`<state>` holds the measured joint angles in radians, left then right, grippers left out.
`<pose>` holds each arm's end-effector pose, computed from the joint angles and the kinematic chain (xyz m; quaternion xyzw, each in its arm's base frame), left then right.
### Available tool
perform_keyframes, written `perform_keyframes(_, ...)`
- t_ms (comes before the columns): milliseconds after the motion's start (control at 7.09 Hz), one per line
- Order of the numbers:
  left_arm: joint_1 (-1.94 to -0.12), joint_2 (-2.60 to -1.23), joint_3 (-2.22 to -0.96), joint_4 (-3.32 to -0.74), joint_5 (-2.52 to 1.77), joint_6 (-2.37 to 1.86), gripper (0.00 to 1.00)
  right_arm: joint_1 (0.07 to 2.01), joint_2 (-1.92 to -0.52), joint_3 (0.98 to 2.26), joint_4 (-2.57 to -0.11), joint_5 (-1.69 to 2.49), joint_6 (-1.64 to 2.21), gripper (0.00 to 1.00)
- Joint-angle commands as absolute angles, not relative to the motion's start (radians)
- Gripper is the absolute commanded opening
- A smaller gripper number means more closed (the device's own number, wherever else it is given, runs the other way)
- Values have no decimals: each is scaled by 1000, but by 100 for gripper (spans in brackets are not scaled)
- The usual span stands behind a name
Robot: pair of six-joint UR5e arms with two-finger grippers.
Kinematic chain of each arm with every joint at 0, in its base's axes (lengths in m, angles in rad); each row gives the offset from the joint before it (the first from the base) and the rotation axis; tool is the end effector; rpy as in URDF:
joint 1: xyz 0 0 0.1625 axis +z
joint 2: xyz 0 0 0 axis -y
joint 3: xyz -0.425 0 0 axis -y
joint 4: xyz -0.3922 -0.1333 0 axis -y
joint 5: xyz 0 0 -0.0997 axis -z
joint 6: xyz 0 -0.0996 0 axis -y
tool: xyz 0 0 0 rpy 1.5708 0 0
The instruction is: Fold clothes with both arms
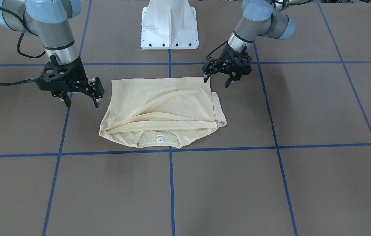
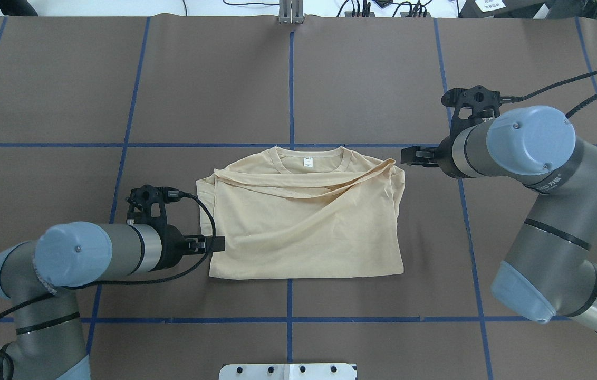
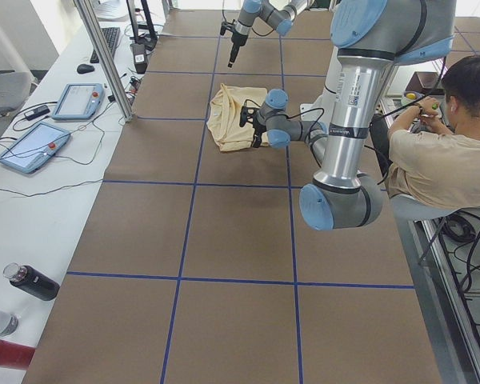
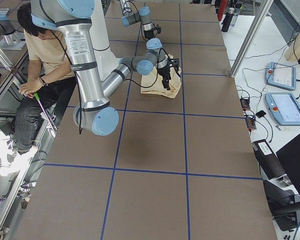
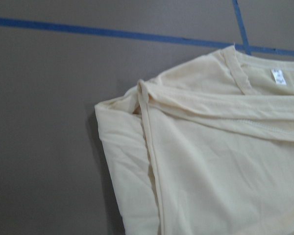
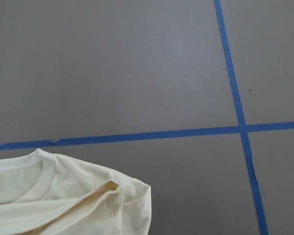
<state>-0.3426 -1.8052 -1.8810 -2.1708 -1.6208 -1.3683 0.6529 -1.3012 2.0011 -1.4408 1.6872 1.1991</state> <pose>0.4900 -0.3110 0.3230 0.1255 0.5271 -0.0453 0.8393 -0.3657 -0.4329 0.3127 0.1509 -0.3769 0.1048 0.9079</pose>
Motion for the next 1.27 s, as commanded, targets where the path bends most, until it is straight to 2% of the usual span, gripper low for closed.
perform_keyframes(0,-256,-1809,-1873,-2177,-1582,-1428,81,655,-1305,2008,-1440,1689,1197,100)
perform_keyframes(141,-244,-1812,-1864,-2177,-1583,-1454,62,655,-1304,2016,-1440,1689,1198,100)
perform_keyframes(1128,-244,-1818,-1864,-2174,-1583,-1439,57,655,-1305,2017,-1440,1687,1201,100)
